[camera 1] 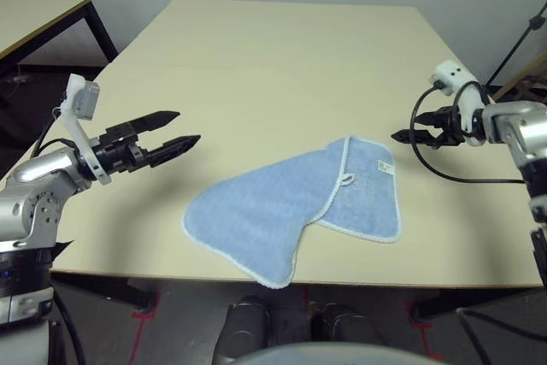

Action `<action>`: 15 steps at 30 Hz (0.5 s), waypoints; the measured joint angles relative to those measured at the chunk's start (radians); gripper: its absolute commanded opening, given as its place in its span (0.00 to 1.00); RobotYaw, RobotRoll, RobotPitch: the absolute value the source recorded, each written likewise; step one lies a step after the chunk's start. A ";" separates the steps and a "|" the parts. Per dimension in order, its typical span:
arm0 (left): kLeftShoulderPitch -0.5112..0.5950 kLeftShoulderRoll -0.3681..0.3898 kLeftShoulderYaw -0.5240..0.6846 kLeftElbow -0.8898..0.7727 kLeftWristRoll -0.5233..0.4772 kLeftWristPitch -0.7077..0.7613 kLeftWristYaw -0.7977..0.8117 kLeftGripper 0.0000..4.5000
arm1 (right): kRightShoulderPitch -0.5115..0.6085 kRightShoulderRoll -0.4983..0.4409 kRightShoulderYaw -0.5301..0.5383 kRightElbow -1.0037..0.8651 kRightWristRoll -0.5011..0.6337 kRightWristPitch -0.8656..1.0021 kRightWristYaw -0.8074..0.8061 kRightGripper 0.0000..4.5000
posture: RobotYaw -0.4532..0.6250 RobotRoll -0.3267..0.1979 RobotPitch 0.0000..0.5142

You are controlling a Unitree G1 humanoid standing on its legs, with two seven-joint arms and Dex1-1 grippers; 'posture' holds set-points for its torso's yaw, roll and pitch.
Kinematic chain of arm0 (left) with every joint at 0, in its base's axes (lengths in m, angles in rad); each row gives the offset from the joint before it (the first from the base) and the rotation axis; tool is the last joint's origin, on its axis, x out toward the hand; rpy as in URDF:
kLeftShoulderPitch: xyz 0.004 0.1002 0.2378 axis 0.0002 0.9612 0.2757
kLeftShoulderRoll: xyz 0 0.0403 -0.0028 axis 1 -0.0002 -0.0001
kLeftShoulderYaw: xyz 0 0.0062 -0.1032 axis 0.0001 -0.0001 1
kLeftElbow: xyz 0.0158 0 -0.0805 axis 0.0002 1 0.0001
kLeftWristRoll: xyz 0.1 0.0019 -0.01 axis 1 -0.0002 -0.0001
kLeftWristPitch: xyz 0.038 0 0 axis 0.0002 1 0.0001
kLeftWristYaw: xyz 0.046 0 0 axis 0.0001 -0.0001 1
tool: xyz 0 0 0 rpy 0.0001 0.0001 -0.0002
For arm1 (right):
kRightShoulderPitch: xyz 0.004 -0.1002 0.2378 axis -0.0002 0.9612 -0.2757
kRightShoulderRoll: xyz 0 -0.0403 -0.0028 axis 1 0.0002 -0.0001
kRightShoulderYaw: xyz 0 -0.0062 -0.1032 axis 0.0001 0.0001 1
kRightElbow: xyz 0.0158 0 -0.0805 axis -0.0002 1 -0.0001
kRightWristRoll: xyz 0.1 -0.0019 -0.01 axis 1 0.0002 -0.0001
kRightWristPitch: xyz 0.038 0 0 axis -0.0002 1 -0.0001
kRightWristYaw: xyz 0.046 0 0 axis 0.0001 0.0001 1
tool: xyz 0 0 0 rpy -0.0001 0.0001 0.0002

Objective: Fold the towel and set it aside.

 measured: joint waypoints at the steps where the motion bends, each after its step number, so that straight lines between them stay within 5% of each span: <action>1: 0.007 0.000 -0.008 -0.026 -0.006 0.014 0.000 0.99 | -0.021 0.022 0.013 0.067 -0.027 -0.020 -0.006 1.00 | 0.71 0.62 0.07; 10: 0.063 -0.008 -0.021 -0.180 -0.079 0.118 0.029 0.99 | -0.055 0.092 0.045 0.288 -0.181 -0.087 -0.005 1.00 | 0.71 0.62 0.08; 15: 0.069 -0.019 -0.021 -0.220 -0.106 0.149 0.055 1.00 | -0.055 0.110 0.027 0.308 -0.210 -0.089 -0.040 0.72 | 0.71 0.62 0.09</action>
